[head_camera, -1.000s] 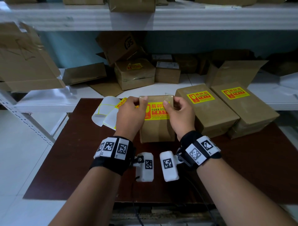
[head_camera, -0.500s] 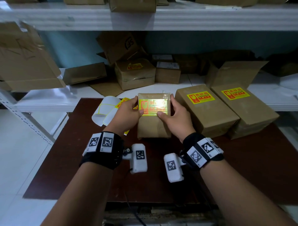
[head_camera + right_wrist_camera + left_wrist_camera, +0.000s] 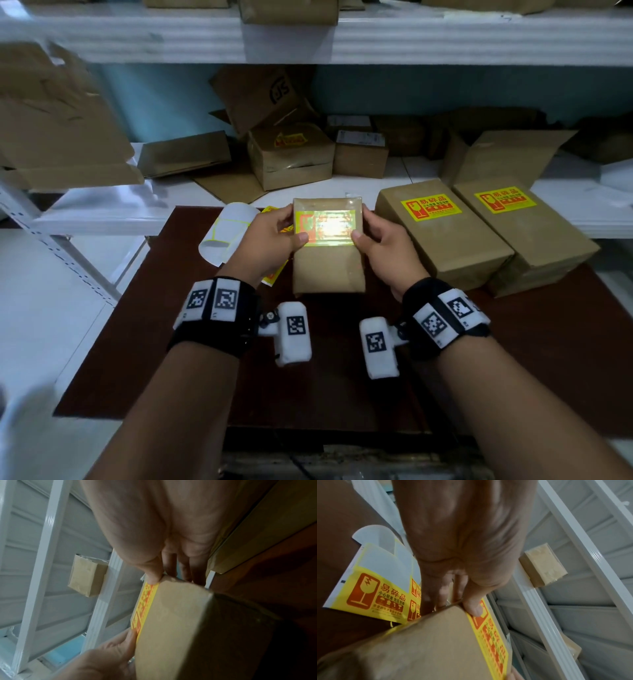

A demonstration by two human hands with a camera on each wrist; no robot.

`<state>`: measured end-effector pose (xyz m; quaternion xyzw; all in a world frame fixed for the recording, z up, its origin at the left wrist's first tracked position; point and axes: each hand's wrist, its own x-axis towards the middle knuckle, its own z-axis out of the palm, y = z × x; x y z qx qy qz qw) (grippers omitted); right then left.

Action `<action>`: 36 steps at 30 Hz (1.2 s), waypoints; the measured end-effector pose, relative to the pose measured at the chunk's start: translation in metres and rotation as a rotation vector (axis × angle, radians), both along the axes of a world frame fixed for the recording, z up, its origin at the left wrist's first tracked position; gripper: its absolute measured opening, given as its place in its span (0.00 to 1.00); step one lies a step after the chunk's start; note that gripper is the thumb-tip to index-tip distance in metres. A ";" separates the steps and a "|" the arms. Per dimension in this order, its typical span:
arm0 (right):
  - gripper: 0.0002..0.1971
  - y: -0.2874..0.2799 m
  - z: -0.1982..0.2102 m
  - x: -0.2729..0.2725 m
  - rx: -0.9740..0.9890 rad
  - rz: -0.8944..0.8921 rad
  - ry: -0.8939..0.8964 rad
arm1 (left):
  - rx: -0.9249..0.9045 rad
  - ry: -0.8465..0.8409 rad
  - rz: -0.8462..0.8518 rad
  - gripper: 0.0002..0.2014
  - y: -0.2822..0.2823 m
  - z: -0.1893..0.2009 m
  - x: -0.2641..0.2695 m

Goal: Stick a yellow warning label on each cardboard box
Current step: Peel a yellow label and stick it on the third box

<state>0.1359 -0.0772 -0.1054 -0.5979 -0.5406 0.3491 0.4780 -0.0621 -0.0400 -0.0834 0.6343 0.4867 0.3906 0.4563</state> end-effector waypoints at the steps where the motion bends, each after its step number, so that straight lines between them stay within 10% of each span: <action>1: 0.24 0.001 0.001 0.002 0.002 -0.013 0.004 | -0.006 -0.009 -0.022 0.23 0.000 0.001 -0.002; 13: 0.20 0.004 0.008 -0.009 0.048 -0.229 0.065 | -0.055 -0.070 0.110 0.06 -0.006 0.007 0.001; 18: 0.09 0.005 0.005 -0.002 0.059 -0.195 0.064 | -0.127 -0.075 -0.135 0.22 -0.004 0.007 -0.014; 24: 0.25 -0.005 0.009 0.008 -0.033 0.047 0.062 | -0.176 -0.026 -0.234 0.34 -0.003 0.007 -0.019; 28: 0.34 -0.004 0.012 0.006 -0.113 0.131 -0.031 | -0.079 0.068 0.002 0.12 -0.005 0.009 -0.001; 32: 0.32 -0.007 0.020 -0.017 -0.085 -0.085 0.019 | 0.153 0.373 0.247 0.25 -0.008 -0.002 0.019; 36: 0.34 -0.010 0.020 -0.027 -0.066 -0.260 -0.215 | 0.194 0.226 0.229 0.22 -0.007 -0.006 0.019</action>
